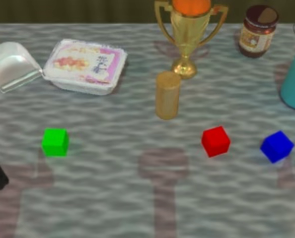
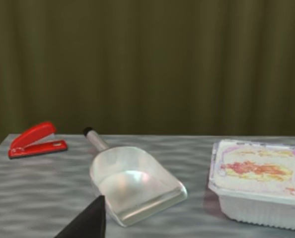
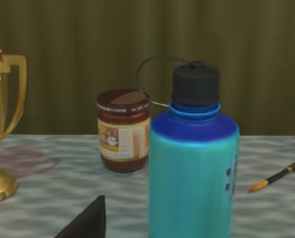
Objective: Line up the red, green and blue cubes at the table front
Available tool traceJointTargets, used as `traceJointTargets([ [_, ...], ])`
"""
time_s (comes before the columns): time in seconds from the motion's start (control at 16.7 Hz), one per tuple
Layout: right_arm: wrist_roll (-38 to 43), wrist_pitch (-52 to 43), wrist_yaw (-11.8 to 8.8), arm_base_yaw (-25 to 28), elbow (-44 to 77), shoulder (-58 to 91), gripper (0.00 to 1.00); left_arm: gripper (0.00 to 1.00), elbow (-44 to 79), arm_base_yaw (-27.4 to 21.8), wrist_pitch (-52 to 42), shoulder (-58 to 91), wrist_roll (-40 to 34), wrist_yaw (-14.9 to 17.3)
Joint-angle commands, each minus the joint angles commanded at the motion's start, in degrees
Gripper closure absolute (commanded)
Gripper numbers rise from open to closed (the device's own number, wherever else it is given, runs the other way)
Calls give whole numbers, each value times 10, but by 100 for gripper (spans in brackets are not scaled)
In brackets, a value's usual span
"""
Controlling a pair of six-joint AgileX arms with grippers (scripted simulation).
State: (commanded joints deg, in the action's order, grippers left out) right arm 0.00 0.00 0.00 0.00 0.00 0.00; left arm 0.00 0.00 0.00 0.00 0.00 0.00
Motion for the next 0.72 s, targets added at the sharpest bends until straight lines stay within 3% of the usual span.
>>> traceJointTargets([
  [0.36, 6, -33, 2, 15, 58, 60, 0, 0, 0, 0, 0, 0, 0, 0],
  [0.72, 28, -180, 2, 79, 275, 322, 0, 0, 0, 0, 0, 0, 0, 0],
])
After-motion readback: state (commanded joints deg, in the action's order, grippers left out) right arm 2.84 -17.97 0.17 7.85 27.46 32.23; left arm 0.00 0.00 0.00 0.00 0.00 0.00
